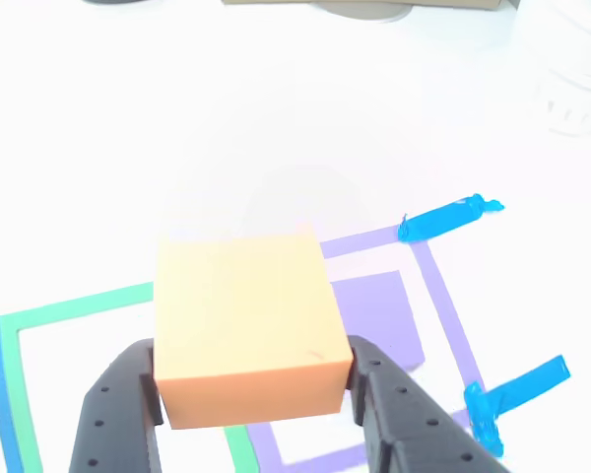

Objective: Tower of hanoi

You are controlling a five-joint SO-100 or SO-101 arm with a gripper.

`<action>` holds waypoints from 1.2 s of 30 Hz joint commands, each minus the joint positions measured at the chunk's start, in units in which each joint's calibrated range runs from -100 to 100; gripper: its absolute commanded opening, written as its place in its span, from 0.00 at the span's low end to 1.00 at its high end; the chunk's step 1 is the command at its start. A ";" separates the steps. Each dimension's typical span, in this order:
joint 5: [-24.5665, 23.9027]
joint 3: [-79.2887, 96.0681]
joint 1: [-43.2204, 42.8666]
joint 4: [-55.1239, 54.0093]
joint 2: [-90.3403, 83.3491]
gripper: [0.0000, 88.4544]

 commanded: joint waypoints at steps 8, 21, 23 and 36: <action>0.00 -51.64 -9.74 50.56 1.56 0.13; 0.00 -54.64 -16.07 55.91 0.19 0.13; 0.00 -49.19 -17.32 52.10 -1.59 0.13; 0.00 -10.37 -18.47 16.31 -2.96 0.13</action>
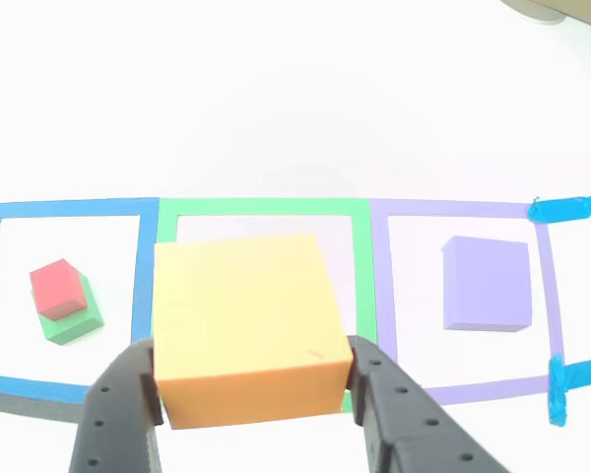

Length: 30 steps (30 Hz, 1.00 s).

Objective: Tower of hanoi

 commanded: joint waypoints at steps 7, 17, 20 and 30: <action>0.00 30.67 3.30 -40.57 3.19 0.13; 0.00 45.86 3.40 -74.74 19.25 0.13; 0.00 47.22 3.59 -82.67 25.47 0.13; 0.00 47.04 4.17 -103.64 45.41 0.13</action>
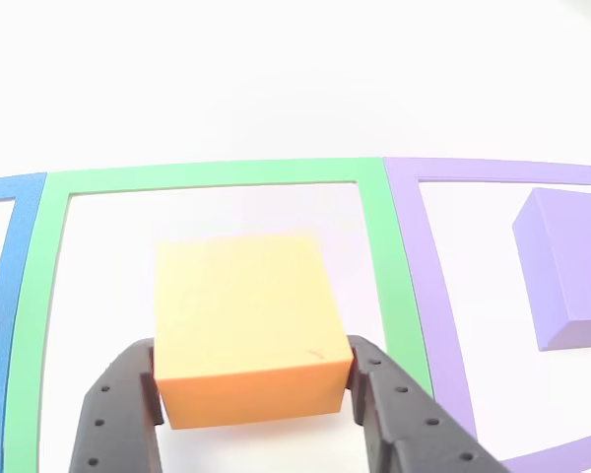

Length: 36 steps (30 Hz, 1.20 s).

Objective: Tower of hanoi

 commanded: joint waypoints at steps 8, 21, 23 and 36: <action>0.36 -2.22 0.70 -11.93 10.59 0.13; 0.36 -2.49 -0.16 -15.90 14.39 0.27; 0.36 -2.49 -0.16 -16.14 14.31 0.32; 0.36 -1.86 1.18 -0.76 -5.96 0.35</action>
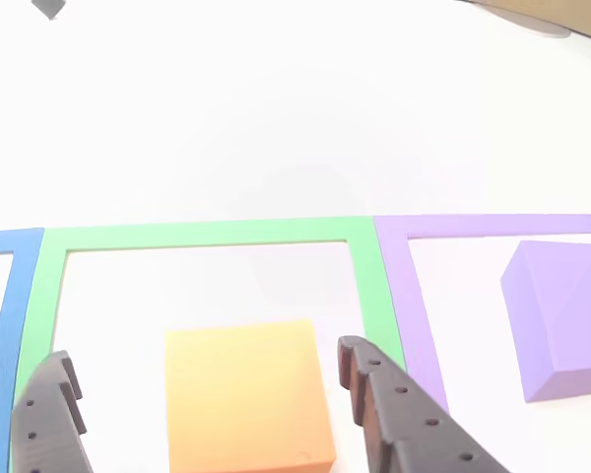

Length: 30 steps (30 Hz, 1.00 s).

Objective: Tower of hanoi

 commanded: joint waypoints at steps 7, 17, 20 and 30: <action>0.36 -3.25 1.88 46.32 -40.45 0.09; 0.36 -30.70 -4.64 93.04 -52.64 0.02; 0.36 -45.70 -6.46 109.80 -52.16 0.02; 0.36 -81.97 -16.91 140.25 -47.72 0.01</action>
